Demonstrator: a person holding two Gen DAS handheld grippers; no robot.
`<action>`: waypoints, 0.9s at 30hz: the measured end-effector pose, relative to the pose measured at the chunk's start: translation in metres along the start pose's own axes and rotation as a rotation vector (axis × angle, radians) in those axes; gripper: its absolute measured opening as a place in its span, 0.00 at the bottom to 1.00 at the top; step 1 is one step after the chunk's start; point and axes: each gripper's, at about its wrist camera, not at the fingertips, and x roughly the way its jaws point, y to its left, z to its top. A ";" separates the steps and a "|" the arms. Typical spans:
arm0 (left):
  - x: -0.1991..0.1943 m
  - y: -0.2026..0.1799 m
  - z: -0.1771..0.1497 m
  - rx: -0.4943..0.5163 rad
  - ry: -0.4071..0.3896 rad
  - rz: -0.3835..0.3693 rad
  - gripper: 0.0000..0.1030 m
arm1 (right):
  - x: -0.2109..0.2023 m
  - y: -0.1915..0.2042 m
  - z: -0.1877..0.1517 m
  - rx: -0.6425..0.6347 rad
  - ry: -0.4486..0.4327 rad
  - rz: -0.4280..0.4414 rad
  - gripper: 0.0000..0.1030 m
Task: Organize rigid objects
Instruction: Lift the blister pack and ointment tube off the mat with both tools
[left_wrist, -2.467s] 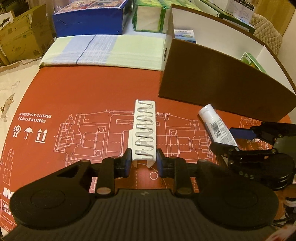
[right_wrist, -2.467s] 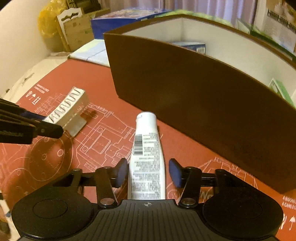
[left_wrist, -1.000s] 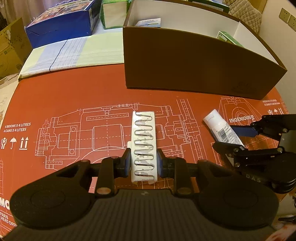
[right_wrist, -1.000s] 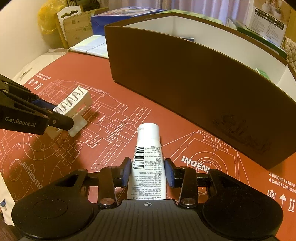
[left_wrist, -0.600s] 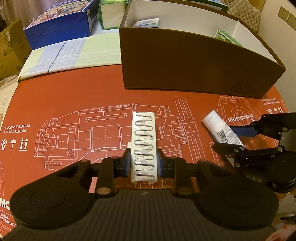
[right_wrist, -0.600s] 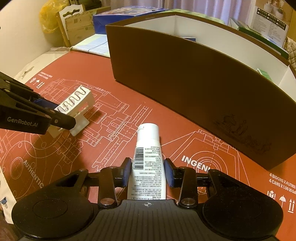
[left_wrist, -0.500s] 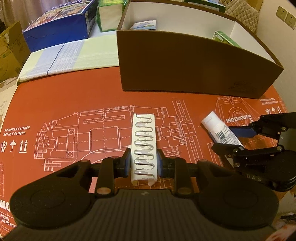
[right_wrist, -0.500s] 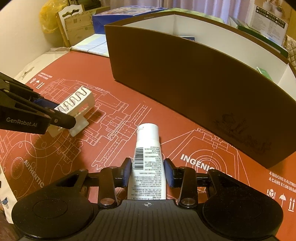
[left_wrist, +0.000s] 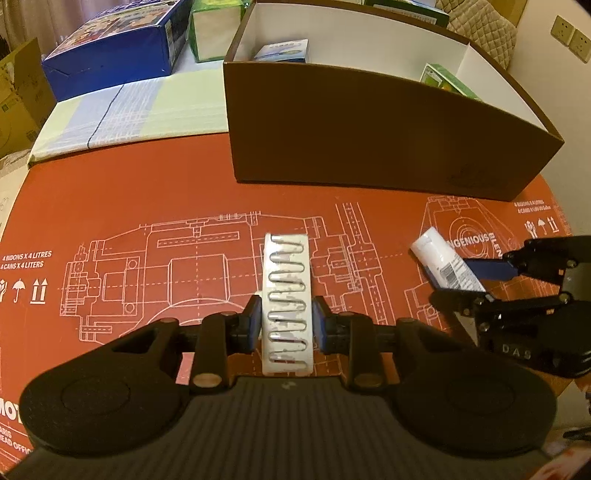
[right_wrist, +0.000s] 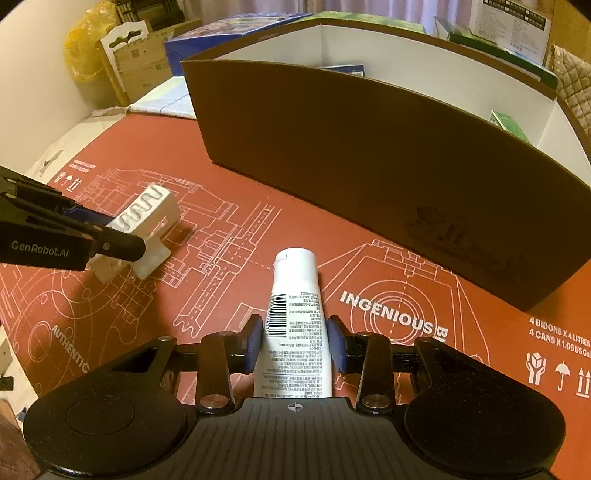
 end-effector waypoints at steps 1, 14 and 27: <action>0.000 -0.001 0.001 0.001 0.000 0.000 0.27 | 0.000 -0.001 0.000 0.002 0.001 0.000 0.34; 0.002 -0.007 0.006 0.036 -0.008 0.010 0.23 | -0.002 -0.006 -0.002 0.008 0.000 0.000 0.34; -0.009 -0.008 0.008 0.033 -0.036 0.005 0.23 | -0.009 -0.008 0.002 0.000 -0.015 0.017 0.34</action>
